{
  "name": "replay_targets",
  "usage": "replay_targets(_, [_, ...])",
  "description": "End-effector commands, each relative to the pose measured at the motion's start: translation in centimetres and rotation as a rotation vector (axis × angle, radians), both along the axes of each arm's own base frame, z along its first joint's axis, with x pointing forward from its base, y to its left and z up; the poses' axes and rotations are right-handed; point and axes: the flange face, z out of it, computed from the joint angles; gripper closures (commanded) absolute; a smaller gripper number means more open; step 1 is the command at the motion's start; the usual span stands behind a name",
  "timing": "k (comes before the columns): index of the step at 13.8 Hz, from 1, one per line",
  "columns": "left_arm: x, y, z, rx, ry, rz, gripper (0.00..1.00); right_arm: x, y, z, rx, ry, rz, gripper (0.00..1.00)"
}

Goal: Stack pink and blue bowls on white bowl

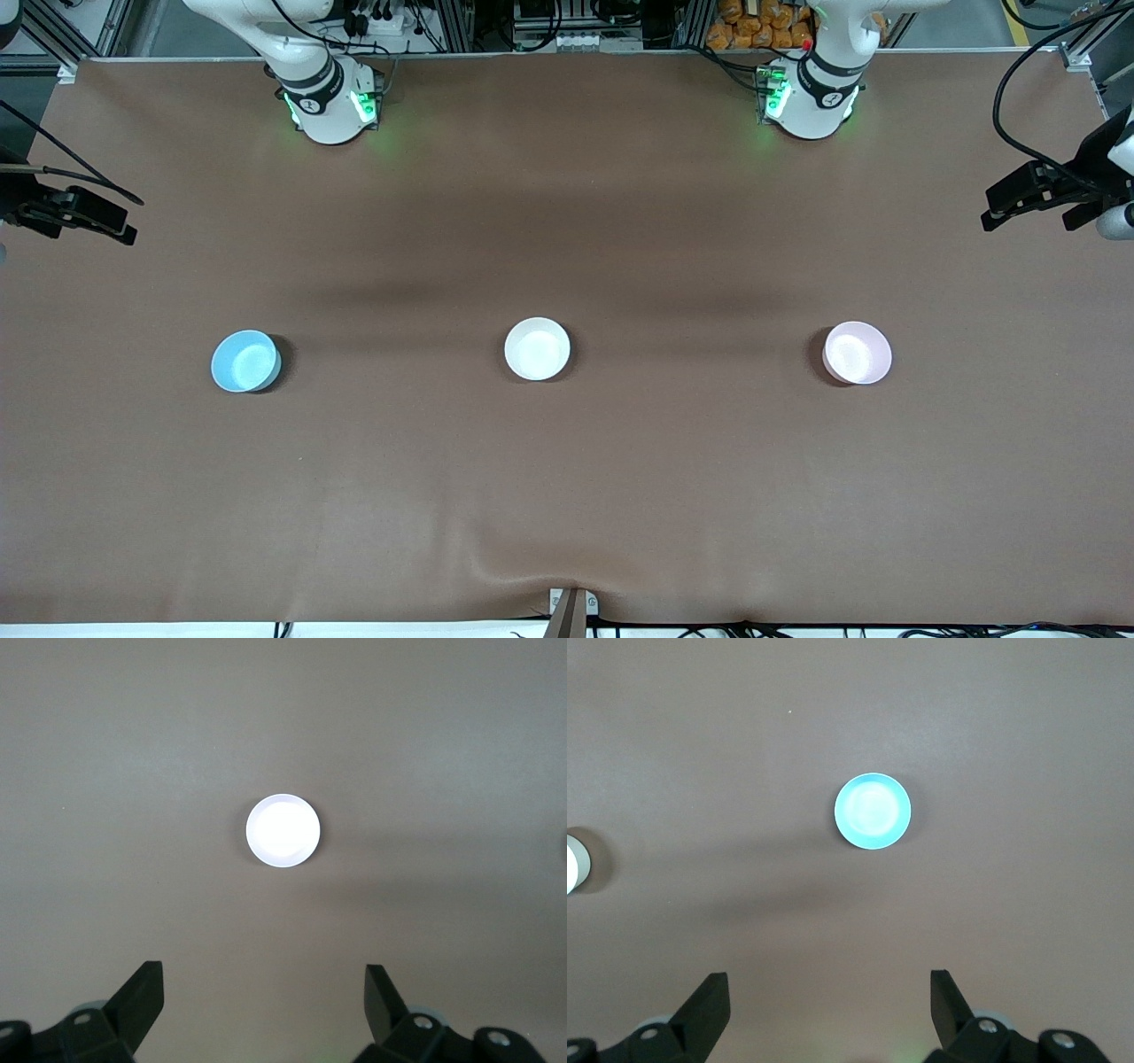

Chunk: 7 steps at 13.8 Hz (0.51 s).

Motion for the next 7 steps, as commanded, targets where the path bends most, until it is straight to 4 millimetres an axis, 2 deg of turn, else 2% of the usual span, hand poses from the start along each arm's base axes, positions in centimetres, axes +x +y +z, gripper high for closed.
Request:
replay_targets(1, [0.1,0.2,0.4,0.012,0.005,-0.014,0.00,-0.3,-0.1,0.2,0.004,-0.004,-0.010,0.00])
replay_targets(5, [0.3,0.4,-0.1,0.010,0.014,-0.002,0.00,-0.3,0.0,-0.3,0.006,0.003,-0.008,0.00])
replay_targets(7, [0.8,1.5,-1.9,0.011,0.053,0.008,0.00,-0.3,-0.1,-0.4,0.004,0.003,-0.010,0.00])
